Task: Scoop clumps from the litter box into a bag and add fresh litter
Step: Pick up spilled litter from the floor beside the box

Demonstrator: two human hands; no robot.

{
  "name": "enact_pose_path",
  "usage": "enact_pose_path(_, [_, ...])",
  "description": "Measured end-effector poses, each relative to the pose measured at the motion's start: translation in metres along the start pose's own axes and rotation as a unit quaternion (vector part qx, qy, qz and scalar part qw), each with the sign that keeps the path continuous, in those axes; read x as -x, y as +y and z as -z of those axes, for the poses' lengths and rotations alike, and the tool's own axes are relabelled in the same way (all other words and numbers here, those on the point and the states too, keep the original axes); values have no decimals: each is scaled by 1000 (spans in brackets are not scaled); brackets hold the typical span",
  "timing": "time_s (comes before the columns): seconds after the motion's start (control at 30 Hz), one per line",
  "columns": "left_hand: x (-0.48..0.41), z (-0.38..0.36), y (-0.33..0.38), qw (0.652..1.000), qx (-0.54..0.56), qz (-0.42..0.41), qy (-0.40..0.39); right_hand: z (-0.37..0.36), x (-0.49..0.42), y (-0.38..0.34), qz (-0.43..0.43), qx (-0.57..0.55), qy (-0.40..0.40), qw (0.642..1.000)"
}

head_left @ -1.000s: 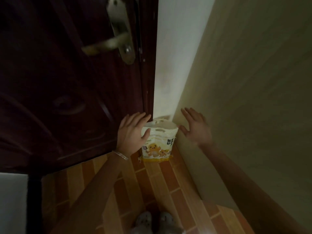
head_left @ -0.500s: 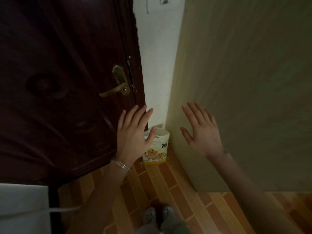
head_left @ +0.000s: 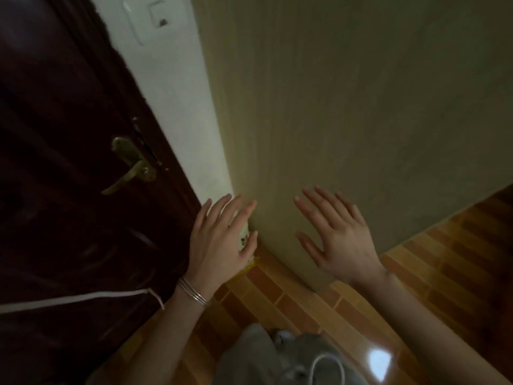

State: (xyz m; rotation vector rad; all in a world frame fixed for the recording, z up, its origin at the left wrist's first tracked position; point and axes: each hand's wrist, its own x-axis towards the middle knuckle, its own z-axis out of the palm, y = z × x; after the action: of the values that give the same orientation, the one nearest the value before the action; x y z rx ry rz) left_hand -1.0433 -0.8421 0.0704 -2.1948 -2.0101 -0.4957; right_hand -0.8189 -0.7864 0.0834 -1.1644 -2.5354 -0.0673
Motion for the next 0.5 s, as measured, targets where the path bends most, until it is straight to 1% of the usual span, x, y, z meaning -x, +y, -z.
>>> enact_pose_path(0.13, [-22,-4,14,993,34,-99,-55,8,31,-6,-94,35,-18,995])
enact_pose_path(0.27, [-36,-2,32,972,79,-208,-76,16,69,-20,-216,70,-37,973])
enact_pose_path(0.4, [-34,0,62,926,133,-340,-94,31,117,-42,-347,96,-29,932])
enact_pose_path(0.5, [-28,3,95,894,156,-411,-94,47,155,-63,-427,102,-3,898])
